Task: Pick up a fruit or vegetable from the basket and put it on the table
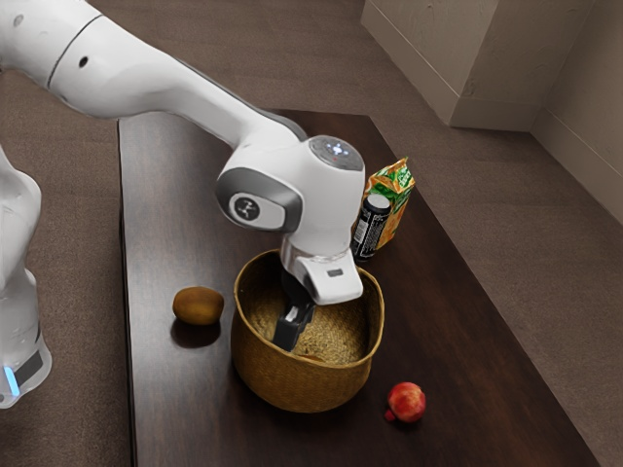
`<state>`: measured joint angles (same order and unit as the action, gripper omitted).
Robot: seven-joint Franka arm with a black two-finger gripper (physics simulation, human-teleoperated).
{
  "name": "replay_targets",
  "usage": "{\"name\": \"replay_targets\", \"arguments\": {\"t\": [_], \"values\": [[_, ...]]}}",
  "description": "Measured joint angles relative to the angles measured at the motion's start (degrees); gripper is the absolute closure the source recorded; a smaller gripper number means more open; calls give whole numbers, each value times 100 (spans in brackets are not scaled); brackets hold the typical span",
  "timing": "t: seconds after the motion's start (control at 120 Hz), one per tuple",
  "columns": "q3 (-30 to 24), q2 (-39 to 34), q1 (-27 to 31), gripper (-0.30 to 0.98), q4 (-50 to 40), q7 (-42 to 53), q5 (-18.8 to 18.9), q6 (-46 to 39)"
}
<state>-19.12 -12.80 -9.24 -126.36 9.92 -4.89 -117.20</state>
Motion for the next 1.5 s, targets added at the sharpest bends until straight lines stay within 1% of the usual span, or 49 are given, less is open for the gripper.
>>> {"name": "replay_targets", "arguments": {"t": [0.25, 0.3, 0.417, 0.558, 0.642, 0.717, 0.75, 0.825, 0.892, 1.008, 1.117, 1.192, 1.392, 1.5], "values": [[22, 166, 26, 0, 18, 21, -55, -42], [24, 168, 25, 2, 14, 21, -59, -55], [26, 172, 26, 12, 13, 11, -66, -86], [23, 186, 25, 31, 12, -38, -63, -107], [22, 238, 25, 38, 12, -65, -59, -113], [29, 303, 20, 41, 18, -89, -48, -122], [30, 328, 20, 39, 22, -100, -41, -133], [28, 344, 23, 25, 77, -113, -34, -151], [25, 349, 25, 16, 122, -120, -31, -164], [23, 357, 25, 7, 175, -131, -36, -197], [21, 365, 24, 3, 232, -140, -42, -222], [16, 496, 22, 2, 314, -146, -44, -244], [-99, 820, 7, 0, 517, -166, -28, -317], [-198, 934, 96, 0, 515, -142, -10, -377]]}}
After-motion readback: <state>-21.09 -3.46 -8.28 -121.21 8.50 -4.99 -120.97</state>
